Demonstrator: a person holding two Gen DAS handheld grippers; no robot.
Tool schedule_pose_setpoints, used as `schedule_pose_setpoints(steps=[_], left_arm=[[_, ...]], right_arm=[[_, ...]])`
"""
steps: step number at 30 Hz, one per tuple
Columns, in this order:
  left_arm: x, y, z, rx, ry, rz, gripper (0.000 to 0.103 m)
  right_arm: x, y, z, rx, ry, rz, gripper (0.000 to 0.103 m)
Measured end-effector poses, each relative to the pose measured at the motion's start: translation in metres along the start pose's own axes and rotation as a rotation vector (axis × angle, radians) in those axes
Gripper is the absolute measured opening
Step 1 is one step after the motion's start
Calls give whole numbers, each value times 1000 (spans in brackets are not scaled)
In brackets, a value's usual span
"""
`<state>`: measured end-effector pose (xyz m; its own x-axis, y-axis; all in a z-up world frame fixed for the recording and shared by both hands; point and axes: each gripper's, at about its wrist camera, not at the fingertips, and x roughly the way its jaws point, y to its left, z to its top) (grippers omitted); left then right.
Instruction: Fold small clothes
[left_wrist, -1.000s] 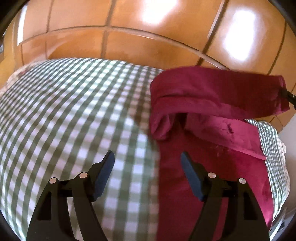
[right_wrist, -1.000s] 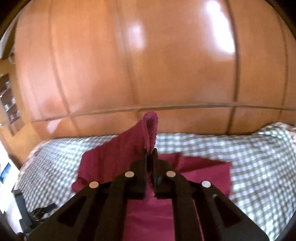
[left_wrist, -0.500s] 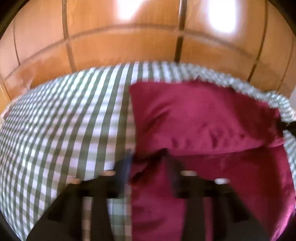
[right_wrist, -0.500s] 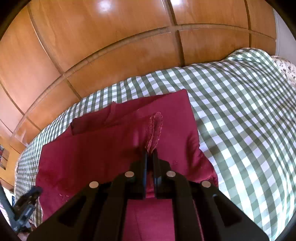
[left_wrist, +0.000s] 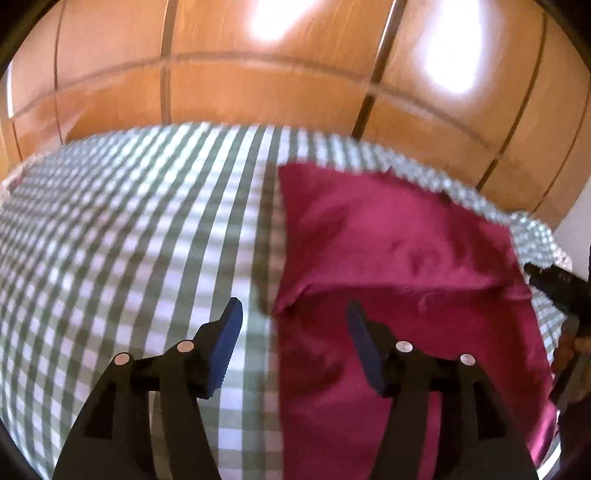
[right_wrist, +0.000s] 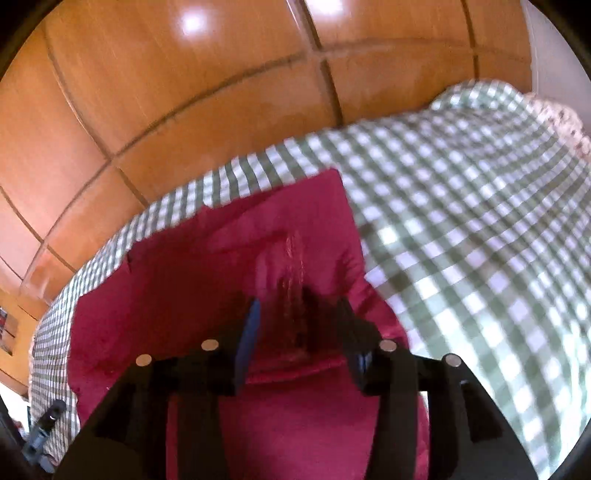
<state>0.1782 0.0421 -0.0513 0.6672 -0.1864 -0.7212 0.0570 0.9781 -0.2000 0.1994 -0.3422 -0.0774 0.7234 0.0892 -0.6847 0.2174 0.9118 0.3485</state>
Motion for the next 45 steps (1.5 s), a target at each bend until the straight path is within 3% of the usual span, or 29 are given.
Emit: schedule_pose_setpoints(steps=[3, 5, 7, 9, 11, 16, 21, 25, 30, 32, 34, 36, 40, 43, 45], left_arm=[[-2, -18, 16, 16, -55, -61, 66], [9, -34, 22, 38, -50, -86, 67], [31, -45, 20, 62, 3, -90, 67], [54, -48, 12, 73, 81, -41, 67], [74, -47, -4, 99, 170, 11, 65], [50, -47, -6, 102, 123, 12, 65], [13, -52, 24, 106, -31, -30, 66], [28, -60, 57, 75, -78, -48, 70], [78, -59, 77, 31, -23, -30, 70], [101, -53, 70, 24, 19, 32, 70], [121, -41, 59, -11, 74, 51, 71], [120, -36, 51, 4, 34, 42, 71], [97, -45, 48, 35, -6, 129, 71], [68, -48, 39, 32, -68, 99, 73], [69, -51, 25, 44, -17, 91, 77]], right_arm=[[-11, 18, -8, -35, -7, 67, 44], [-4, 38, -19, -89, 28, 90, 44], [8, 50, -28, -145, 59, 76, 47], [22, 52, -38, -164, 99, 51, 56], [38, 46, -51, -169, 142, 31, 58], [27, 56, -56, -256, 132, 1, 62], [-1, 62, -32, -219, 50, 63, 69], [13, 79, -2, -218, 23, 77, 69], [62, 81, 19, -227, 71, 0, 69], [86, 67, 17, -192, 113, -50, 69], [93, 58, 9, -199, 60, -35, 70], [92, 62, 2, -243, 25, -54, 72], [93, 63, 0, -258, 17, -58, 75], [94, 64, 0, -266, 17, -47, 81], [95, 69, -2, -286, 19, -49, 85]])
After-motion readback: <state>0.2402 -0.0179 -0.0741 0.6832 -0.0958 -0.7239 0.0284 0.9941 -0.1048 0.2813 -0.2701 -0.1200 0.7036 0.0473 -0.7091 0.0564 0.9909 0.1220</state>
